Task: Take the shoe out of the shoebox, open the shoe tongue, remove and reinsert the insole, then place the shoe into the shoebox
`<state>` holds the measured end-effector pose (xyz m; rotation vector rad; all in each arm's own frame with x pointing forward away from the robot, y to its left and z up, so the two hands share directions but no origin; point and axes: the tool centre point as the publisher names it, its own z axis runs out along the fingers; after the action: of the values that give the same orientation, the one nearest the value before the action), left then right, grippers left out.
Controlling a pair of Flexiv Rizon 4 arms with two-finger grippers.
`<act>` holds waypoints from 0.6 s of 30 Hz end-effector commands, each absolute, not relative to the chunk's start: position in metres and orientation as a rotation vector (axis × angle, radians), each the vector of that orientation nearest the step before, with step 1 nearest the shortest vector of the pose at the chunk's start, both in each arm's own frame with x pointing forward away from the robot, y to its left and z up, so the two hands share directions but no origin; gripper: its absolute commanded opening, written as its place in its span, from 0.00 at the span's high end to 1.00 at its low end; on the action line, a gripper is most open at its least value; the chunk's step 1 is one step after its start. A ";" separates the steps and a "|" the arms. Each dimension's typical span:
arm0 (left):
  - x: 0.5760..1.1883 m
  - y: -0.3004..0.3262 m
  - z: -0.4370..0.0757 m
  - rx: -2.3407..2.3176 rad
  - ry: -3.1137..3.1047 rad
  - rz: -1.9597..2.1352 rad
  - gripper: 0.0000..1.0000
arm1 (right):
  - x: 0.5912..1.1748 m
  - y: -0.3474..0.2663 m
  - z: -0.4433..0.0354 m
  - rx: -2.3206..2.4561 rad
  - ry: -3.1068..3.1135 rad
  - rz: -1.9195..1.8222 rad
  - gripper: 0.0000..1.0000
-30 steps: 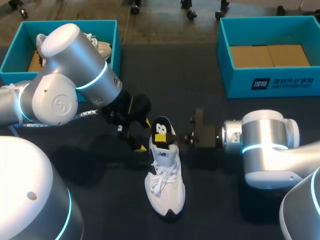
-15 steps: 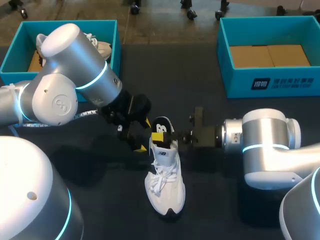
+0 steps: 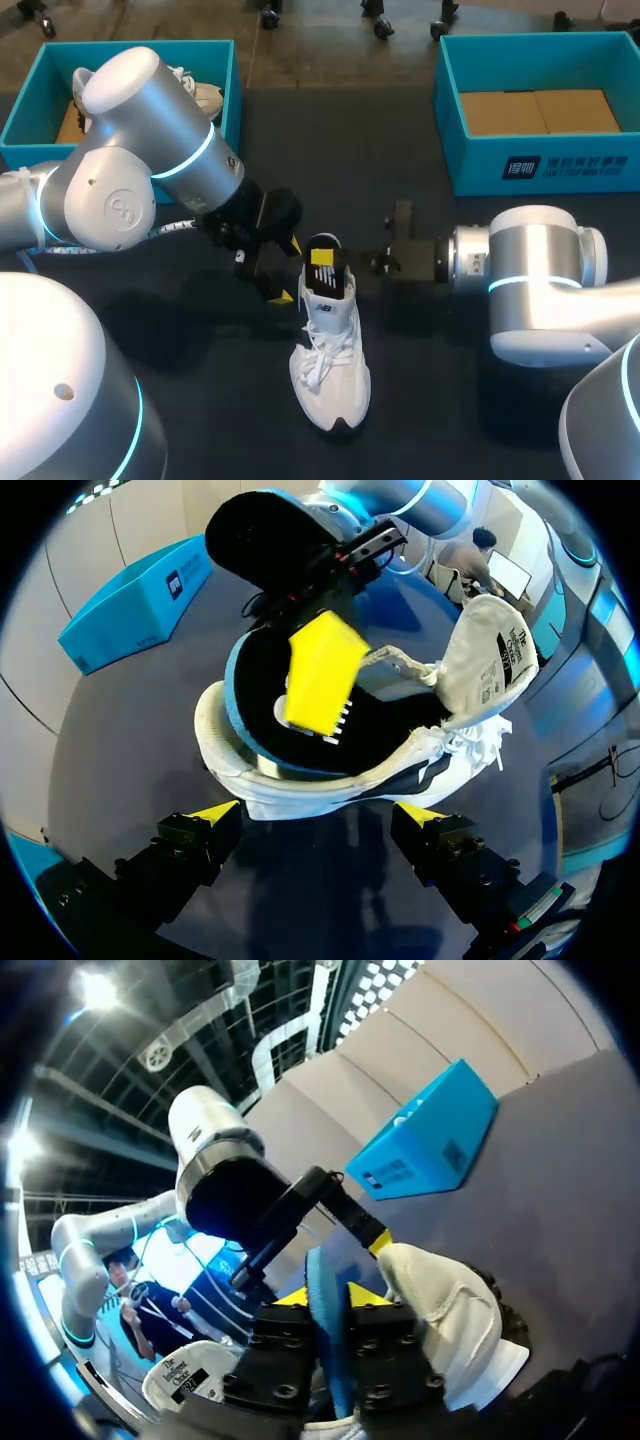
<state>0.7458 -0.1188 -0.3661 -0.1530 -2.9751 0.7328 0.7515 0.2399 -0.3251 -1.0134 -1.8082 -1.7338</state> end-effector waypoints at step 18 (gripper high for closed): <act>0.745 -0.119 -0.367 -0.153 -2.977 0.734 0.00 | 0.721 0.244 -0.345 -1.065 -1.761 -1.674 0.68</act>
<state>0.7458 -0.1188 -0.3661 -0.1529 -2.9751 0.7328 0.7280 0.2437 -0.3480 -1.0495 -1.7526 -1.6623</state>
